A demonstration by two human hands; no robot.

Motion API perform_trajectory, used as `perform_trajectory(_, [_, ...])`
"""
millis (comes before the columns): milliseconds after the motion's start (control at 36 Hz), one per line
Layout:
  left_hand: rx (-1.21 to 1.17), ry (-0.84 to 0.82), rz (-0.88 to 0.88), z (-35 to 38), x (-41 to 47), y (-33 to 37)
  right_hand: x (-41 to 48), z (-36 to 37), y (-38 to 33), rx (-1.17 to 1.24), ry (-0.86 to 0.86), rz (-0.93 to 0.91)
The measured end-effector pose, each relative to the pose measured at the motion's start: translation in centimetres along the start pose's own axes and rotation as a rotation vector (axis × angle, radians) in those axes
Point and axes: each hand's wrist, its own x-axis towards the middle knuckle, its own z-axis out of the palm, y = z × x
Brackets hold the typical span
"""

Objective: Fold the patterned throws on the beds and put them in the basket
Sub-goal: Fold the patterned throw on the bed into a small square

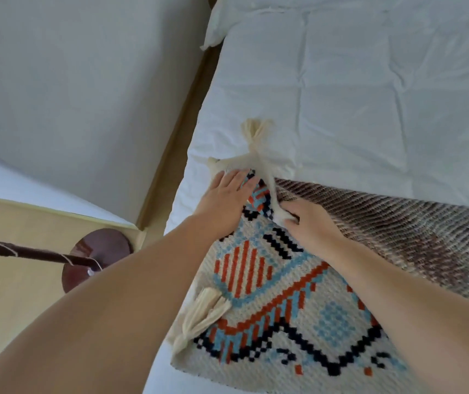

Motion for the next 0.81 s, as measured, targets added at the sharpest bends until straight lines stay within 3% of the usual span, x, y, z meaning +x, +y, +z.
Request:
perform_trajectory(111, [0.120,-0.034,0.279,0.0,1.2,-0.4,-0.9,1.6,-0.6,-0.148,-0.094,-0.075])
perform_trajectory(222, [0.143,-0.045,0.389,0.8,1.7,-0.4,-1.9,2.8,-0.4,-0.197,-0.095,-0.130])
perform_trajectory(361, [0.128,-0.055,0.342,1.4,0.2,-1.3,-3.2,3.6,0.8,-0.335,-0.009,-0.067])
perform_trajectory(583, [0.242,-0.037,0.299,2.8,-3.8,-2.4,-5.3,5.0,2.6,-0.655,-0.090,0.154])
perform_trajectory(667, [0.167,-0.032,0.277,3.2,-5.4,-2.1,-6.4,4.9,3.5,-0.643,-0.058,0.152])
perform_trajectory(806, [0.179,-0.052,0.093,3.3,-8.5,-0.7,-8.7,3.7,4.3,-0.686,-0.054,0.060])
